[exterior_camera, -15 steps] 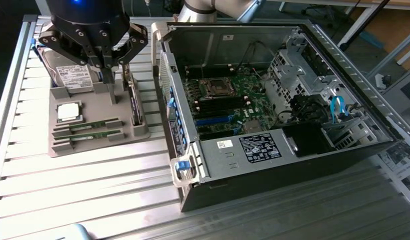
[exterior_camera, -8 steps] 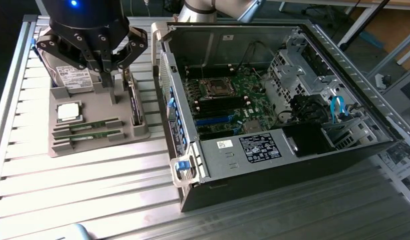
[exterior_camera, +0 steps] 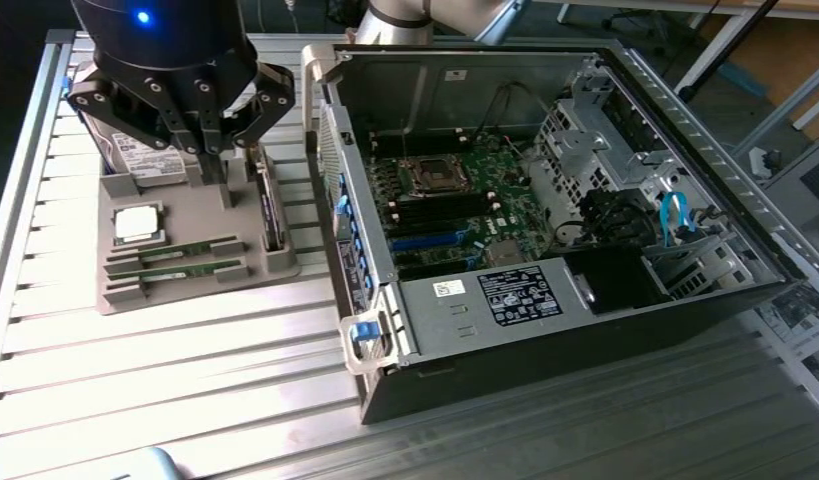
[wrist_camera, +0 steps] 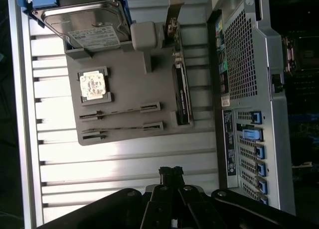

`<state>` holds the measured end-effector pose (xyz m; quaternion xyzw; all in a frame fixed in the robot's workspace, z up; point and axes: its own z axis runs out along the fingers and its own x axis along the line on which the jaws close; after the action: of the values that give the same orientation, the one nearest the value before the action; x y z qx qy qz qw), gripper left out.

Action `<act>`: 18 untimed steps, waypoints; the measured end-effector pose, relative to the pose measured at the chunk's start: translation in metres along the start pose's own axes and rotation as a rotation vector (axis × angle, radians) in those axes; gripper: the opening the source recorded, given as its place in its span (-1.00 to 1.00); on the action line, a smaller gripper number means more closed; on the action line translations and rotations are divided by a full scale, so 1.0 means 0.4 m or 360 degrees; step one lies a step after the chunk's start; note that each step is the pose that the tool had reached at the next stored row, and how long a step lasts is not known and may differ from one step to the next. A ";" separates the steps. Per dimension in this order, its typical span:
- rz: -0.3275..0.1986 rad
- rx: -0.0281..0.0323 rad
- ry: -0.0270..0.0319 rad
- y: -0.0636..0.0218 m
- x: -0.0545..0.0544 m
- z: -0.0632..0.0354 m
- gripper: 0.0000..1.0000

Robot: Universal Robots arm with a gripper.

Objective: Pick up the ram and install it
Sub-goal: 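Reach for the ram, then pick up the ram and move it above insertion slot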

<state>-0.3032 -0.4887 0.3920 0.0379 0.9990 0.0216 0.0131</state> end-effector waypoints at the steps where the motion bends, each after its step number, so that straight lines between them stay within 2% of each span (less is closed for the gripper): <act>1: 0.0000 0.00000 0.00001 -0.002 0.000 0.000 -0.79; 18: -0.0011 -0.00003 0.00005 -0.004 0.001 0.000 -0.79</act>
<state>-0.3035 -0.4902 0.3920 0.0344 0.9991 0.0217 0.0130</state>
